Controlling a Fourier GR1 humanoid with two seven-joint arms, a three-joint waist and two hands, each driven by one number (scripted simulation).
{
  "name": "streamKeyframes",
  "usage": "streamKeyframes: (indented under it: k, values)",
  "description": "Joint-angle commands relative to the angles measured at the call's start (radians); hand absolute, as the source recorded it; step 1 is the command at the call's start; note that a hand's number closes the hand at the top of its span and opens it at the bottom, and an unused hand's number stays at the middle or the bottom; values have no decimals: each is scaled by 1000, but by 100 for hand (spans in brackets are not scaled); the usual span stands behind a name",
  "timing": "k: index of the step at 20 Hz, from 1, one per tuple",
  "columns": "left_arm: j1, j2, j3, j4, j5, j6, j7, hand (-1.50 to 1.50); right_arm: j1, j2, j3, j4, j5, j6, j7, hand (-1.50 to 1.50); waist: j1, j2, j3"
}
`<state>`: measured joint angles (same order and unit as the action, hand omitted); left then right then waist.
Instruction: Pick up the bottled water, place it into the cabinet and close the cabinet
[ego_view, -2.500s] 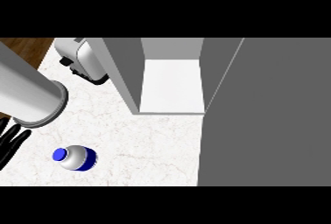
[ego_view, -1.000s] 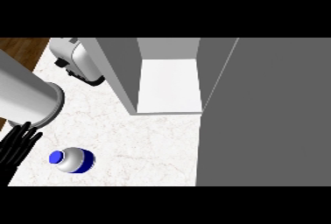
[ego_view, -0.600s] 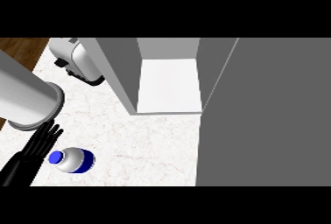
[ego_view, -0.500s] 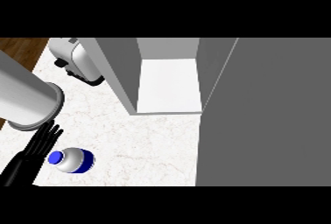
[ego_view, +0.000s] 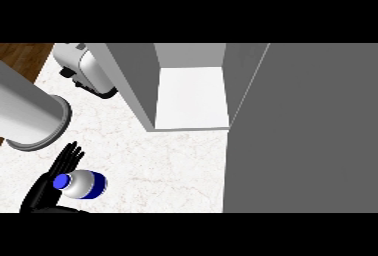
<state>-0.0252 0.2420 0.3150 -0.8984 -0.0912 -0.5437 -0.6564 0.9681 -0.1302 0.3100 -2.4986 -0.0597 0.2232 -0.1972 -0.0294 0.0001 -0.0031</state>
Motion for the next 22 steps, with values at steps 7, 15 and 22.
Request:
streamKeyframes:
  k: [7,15,22]
  values:
    - [-79,11,-70,229,0,-130,-140,-150,99,-15,79,-128,43,-3,2,-150,0,-3,0]
    - [-134,-4,-51,385,49,-129,-230,150,80,-47,-21,-142,-36,-7,21,-150,5,2,-1]
    - [-217,-45,-30,456,107,-95,-208,150,78,-43,-2,-90,-10,-2,-25,-150,2,3,-1]
